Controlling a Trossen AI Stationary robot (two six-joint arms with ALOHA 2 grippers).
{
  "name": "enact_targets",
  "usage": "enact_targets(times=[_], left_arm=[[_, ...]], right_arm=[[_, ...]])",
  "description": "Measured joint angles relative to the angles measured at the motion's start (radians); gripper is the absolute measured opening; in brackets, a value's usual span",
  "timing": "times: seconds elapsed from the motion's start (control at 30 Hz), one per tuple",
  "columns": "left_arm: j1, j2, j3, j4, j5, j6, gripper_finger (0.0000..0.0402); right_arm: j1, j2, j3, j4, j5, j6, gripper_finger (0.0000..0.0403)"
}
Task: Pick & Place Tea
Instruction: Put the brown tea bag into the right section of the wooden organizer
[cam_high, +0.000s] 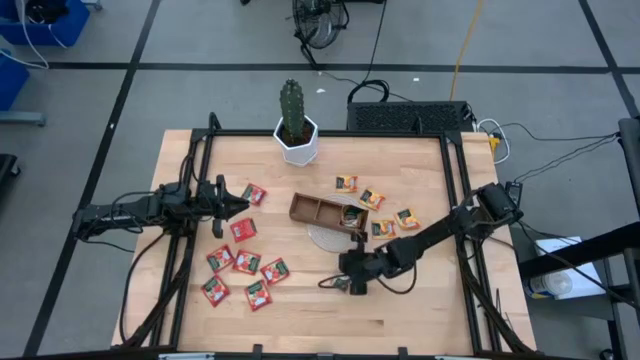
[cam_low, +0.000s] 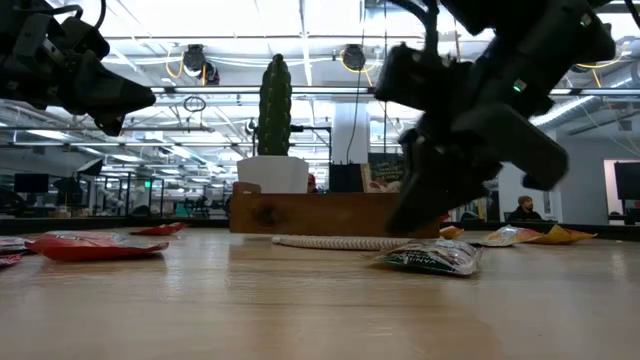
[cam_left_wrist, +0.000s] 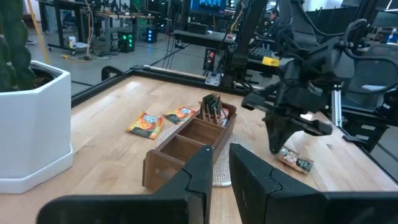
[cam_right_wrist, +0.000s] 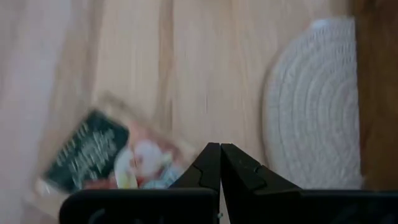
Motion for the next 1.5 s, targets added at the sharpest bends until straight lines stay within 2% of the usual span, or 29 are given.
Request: enact_targets(times=[0.1, 0.4, 0.5, 0.63, 0.83, 0.93, 1.07, 1.17, 1.23, 1.37, 1.5], left_arm=[[0.0, 0.0, 0.0, 0.0, 0.0, 0.0, 0.0058], [0.0, 0.0, 0.0, 0.0, 0.0, 0.0, 0.0058], [0.0, 0.0, 0.0, 0.0, 0.0, 0.0, 0.0058], [0.0, 0.0, 0.0, 0.0, 0.0, 0.0, 0.0058], [0.0, 0.0, 0.0, 0.0, 0.0, 0.0, 0.0058], [0.0, 0.0, 0.0, 0.0, 0.0, 0.0, 0.0058], [0.0, 0.0, 0.0, 0.0, 0.0, 0.0, 0.0058], [0.0, 0.0, 0.0, 0.0, 0.0, 0.0, 0.0058], [0.0, 0.0, 0.0, 0.0, 0.0, 0.0, 0.0058], [0.0, 0.0, 0.0, 0.0, 0.0, 0.0, 0.0058], [0.0, 0.0, 0.0, 0.0, 0.0, 0.0, 0.0058]], right_arm=[[-0.005, 0.0, 0.0, -0.057, -0.015, 0.011, 0.0], [0.004, -0.01, 0.002, -0.104, -0.232, 0.171, 0.0], [0.025, -0.026, 0.001, -0.119, -0.259, 0.208, 0.0], [0.05, -0.059, 0.0, -0.118, -0.24, 0.228, 0.0], [0.067, -0.062, 0.0, 0.055, -0.144, 0.233, 0.0005], [0.056, -0.06, 0.0, 0.164, -0.185, 0.148, 0.0036], [0.055, -0.06, 0.012, 0.29, -0.2, 0.048, 0.0118], [0.056, -0.06, 0.055, 0.217, -0.156, 0.029, 0.0188], [0.049, -0.048, 0.099, 0.147, -0.146, 0.033, 0.022], [0.013, 0.001, 0.169, 0.081, -0.17, 0.093, 0.0237], [-0.034, 0.033, 0.176, 0.076, -0.255, 0.14, 0.0213]])
